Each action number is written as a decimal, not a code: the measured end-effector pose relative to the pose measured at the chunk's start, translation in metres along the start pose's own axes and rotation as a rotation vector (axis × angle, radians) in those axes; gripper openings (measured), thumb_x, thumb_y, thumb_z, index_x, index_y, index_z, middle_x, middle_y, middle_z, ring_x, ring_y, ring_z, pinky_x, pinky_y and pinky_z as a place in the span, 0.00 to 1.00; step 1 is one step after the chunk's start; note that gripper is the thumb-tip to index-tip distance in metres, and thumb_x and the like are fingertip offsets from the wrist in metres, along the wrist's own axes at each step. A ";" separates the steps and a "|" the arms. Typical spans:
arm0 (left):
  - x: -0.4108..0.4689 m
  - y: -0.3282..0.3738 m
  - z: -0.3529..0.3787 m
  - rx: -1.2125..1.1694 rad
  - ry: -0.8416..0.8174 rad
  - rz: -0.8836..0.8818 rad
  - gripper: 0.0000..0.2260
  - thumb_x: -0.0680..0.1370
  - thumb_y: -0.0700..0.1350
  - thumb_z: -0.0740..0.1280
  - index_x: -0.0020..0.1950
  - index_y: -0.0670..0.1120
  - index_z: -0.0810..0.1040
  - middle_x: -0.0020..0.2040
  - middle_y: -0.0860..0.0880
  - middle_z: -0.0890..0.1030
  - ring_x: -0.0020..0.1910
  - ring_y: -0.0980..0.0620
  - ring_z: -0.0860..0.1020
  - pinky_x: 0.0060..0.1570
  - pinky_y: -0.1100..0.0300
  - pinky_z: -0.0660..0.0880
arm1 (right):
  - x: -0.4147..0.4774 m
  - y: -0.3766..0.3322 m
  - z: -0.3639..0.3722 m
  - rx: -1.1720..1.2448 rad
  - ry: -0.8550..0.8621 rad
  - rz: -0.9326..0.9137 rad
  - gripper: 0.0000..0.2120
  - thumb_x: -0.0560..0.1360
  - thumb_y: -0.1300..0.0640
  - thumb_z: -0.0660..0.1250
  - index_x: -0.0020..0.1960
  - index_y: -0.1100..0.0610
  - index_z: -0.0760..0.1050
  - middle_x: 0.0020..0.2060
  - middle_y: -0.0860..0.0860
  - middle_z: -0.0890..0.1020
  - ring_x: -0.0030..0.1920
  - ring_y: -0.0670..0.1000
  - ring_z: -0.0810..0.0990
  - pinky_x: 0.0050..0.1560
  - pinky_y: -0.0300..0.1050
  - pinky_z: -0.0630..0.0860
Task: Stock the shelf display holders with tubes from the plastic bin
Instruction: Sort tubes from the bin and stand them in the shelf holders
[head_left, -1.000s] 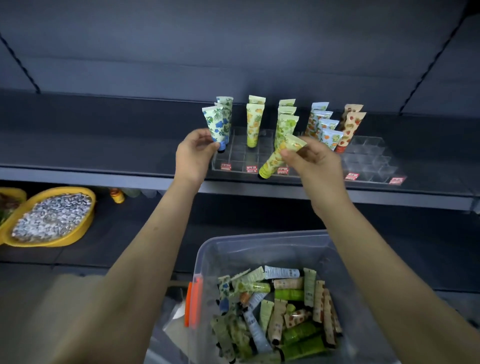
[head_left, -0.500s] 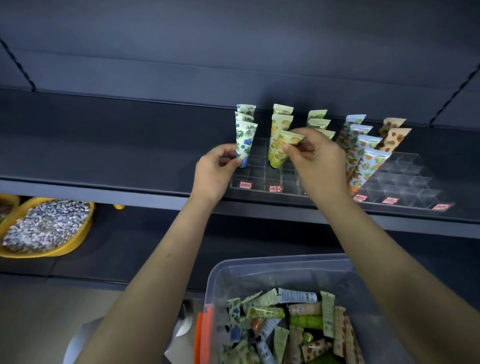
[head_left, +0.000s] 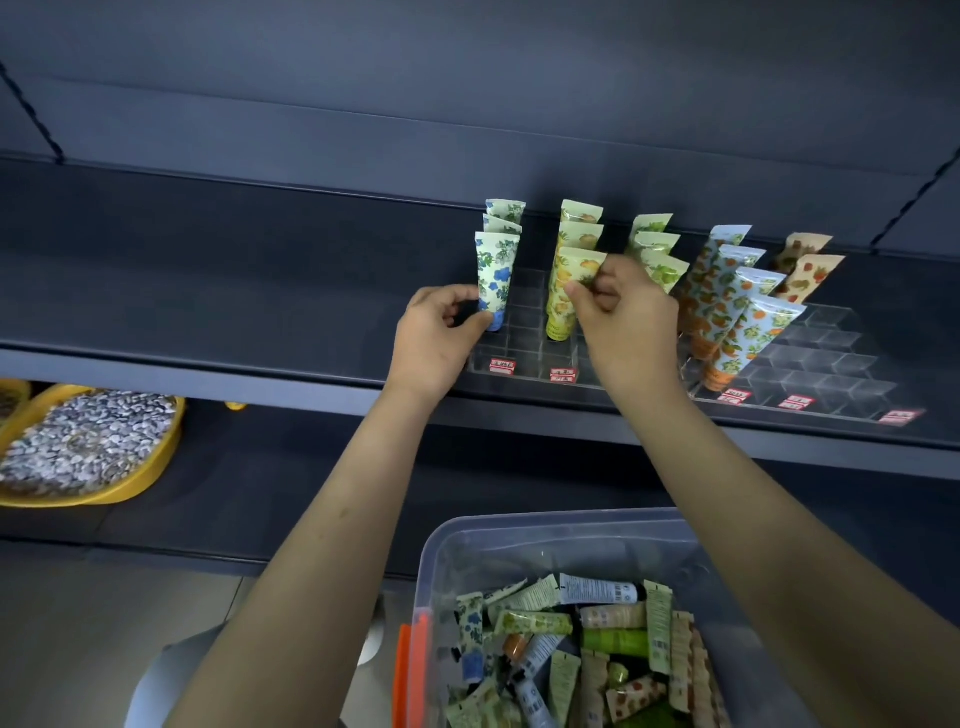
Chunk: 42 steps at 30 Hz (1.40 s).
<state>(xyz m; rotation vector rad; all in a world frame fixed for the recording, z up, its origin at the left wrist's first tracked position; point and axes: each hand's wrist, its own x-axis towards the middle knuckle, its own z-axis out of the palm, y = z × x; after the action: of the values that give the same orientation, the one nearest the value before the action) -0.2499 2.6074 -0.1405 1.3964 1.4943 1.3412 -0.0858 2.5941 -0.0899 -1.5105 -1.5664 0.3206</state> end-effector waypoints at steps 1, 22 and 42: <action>0.000 0.001 -0.001 -0.002 -0.009 -0.005 0.09 0.75 0.41 0.70 0.55 0.47 0.79 0.56 0.51 0.74 0.52 0.58 0.76 0.56 0.69 0.71 | -0.001 0.002 0.001 0.001 -0.006 0.015 0.09 0.75 0.58 0.68 0.53 0.61 0.76 0.42 0.46 0.76 0.42 0.43 0.75 0.44 0.32 0.71; 0.001 -0.001 -0.003 0.074 -0.043 0.006 0.09 0.75 0.43 0.70 0.55 0.47 0.79 0.56 0.51 0.75 0.49 0.60 0.75 0.51 0.76 0.69 | -0.009 0.017 0.010 0.004 -0.084 0.051 0.10 0.77 0.64 0.64 0.58 0.62 0.75 0.46 0.47 0.76 0.47 0.45 0.75 0.49 0.32 0.69; -0.113 0.004 0.000 0.446 0.125 0.236 0.18 0.76 0.40 0.68 0.65 0.41 0.71 0.63 0.45 0.71 0.63 0.49 0.69 0.64 0.58 0.66 | -0.063 0.021 -0.036 0.026 -0.110 -0.037 0.19 0.76 0.59 0.67 0.66 0.58 0.72 0.61 0.53 0.78 0.57 0.49 0.78 0.60 0.37 0.71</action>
<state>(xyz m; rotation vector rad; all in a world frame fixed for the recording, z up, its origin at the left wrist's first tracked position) -0.2269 2.4980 -0.1550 1.8429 1.8376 1.3023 -0.0556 2.5279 -0.1117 -1.4639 -1.6677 0.4068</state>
